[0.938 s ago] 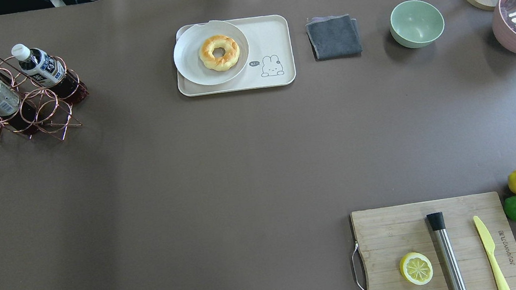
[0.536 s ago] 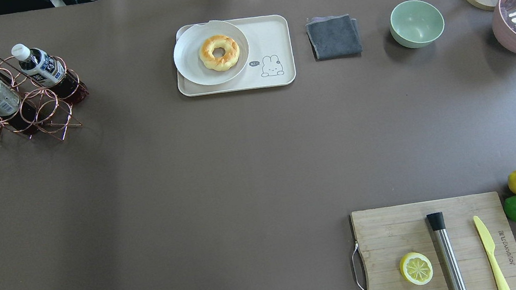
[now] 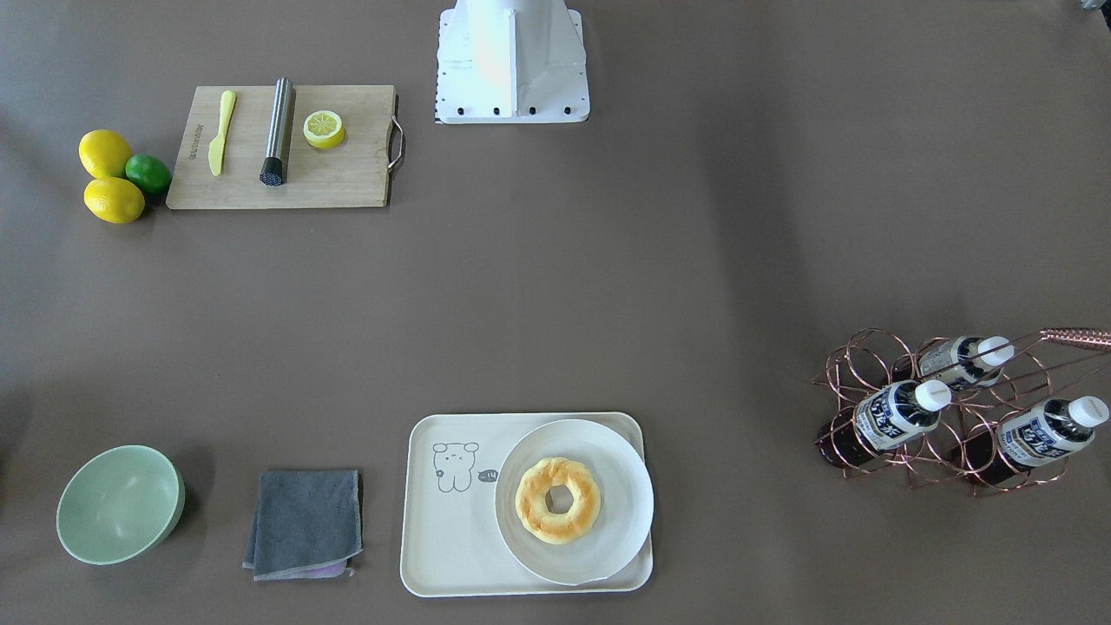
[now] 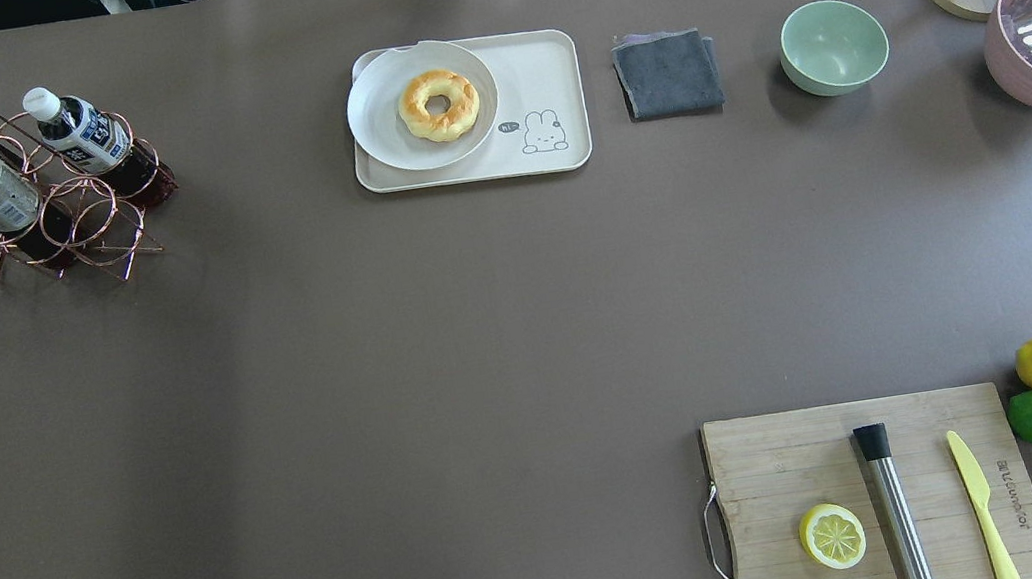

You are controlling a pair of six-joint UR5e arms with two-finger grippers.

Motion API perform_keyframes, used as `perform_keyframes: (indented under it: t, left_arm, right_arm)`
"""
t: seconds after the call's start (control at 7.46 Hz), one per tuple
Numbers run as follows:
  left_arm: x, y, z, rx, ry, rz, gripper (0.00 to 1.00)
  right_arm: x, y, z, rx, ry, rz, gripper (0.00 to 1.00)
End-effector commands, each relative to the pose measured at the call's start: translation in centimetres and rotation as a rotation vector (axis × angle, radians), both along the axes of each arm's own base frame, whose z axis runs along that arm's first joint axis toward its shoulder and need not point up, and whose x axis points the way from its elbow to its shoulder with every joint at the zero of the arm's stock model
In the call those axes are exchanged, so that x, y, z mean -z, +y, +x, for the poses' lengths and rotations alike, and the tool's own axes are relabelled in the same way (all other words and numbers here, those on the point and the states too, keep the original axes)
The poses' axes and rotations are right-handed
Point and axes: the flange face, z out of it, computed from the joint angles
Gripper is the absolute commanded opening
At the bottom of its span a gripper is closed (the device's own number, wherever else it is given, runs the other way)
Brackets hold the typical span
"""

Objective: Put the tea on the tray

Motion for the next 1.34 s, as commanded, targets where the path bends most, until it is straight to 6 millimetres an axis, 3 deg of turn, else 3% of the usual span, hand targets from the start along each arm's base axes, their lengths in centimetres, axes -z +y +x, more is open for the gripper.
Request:
perform_keyframes:
  t: [0.0,0.27,0.67,1.21]
  left_arm:
    - [0.6,-0.4,0.0,0.004,0.000,0.049,0.97]
    - [1.4,-0.7,0.1,0.001,0.003,0.070,0.97]
    - [5.0,-1.9,1.1,0.128,0.035,0.134,0.98]
    - [12.3,-9.0,5.4,0.142,0.102,0.180,0.95]
  right_arm:
    - [-0.3,0.3,0.0,0.000,0.000,-0.005,1.00]
    - [-0.6,0.7,0.0,0.000,-0.001,-0.011,1.00]
    - [-0.9,1.2,-0.1,0.001,-0.010,-0.020,1.00]
    - [-1.0,1.9,-0.2,0.002,-0.030,-0.025,1.00]
